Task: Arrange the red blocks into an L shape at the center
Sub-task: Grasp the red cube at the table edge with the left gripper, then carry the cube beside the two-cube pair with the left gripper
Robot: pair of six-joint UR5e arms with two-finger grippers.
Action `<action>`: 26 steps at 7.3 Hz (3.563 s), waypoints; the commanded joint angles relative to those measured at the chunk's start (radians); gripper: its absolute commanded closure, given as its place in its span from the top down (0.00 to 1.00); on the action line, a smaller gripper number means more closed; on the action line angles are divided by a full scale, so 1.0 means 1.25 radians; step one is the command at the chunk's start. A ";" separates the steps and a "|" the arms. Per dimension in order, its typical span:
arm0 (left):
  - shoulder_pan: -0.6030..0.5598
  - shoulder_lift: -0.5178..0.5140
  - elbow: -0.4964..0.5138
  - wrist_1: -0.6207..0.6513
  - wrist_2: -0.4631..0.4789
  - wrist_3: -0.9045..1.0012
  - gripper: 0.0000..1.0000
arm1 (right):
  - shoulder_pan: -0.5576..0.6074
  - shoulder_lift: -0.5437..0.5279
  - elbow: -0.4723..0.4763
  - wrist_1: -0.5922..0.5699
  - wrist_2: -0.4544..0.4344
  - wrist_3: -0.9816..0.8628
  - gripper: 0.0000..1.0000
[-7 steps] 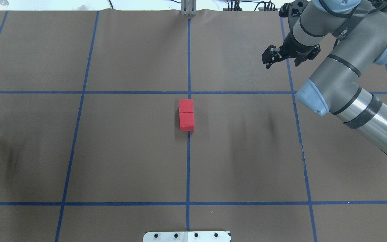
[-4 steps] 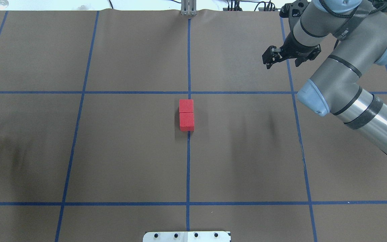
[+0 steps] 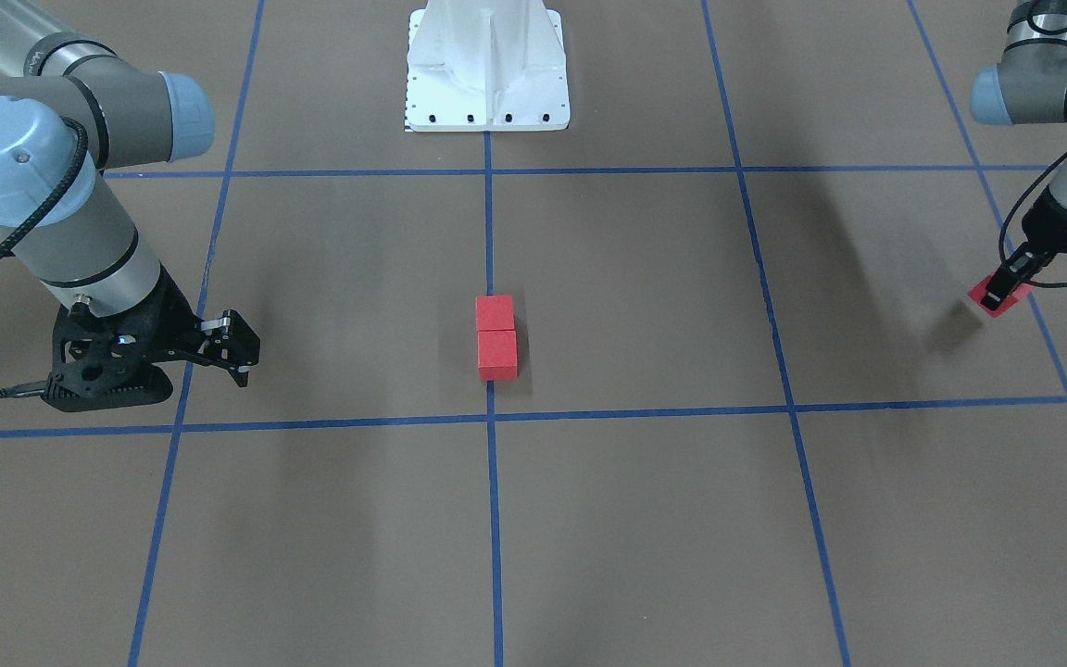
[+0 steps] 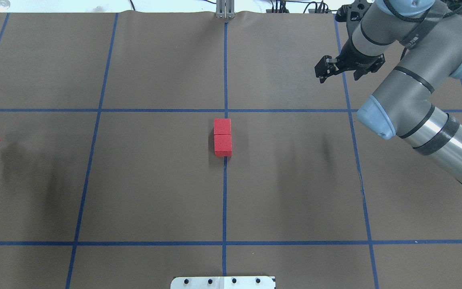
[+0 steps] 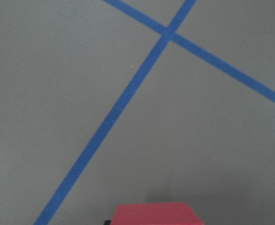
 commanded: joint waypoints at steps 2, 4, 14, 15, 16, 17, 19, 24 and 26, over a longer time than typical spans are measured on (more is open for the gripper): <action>0.000 -0.230 -0.018 0.305 -0.002 -0.094 0.00 | -0.002 0.000 -0.003 0.000 0.001 -0.001 0.99; 0.009 -0.329 -0.009 0.378 -0.008 -0.252 0.00 | -0.002 -0.002 -0.004 0.000 0.004 -0.002 0.99; 0.317 -0.764 0.283 0.603 0.063 -0.842 0.00 | -0.030 -0.028 0.028 0.000 -0.003 -0.028 0.99; 0.314 -0.765 0.287 0.601 0.063 -0.840 0.00 | -0.027 -0.028 0.028 0.000 -0.003 -0.028 0.99; 0.311 -0.770 0.290 0.599 0.063 -0.842 0.00 | -0.027 -0.027 0.028 0.000 -0.004 -0.028 0.99; 0.311 -0.777 0.291 0.596 0.062 -0.864 0.00 | -0.027 -0.027 0.029 0.000 -0.004 -0.028 0.99; 0.311 -0.788 0.299 0.554 0.062 -0.905 0.00 | -0.026 -0.027 0.029 0.000 -0.006 -0.029 0.99; 0.315 -0.856 0.407 0.474 0.062 -0.983 0.00 | -0.024 -0.029 0.036 0.000 -0.007 -0.028 0.99; 0.323 -0.856 0.407 0.479 0.063 -0.981 0.00 | -0.024 -0.029 0.036 0.000 -0.006 -0.028 0.99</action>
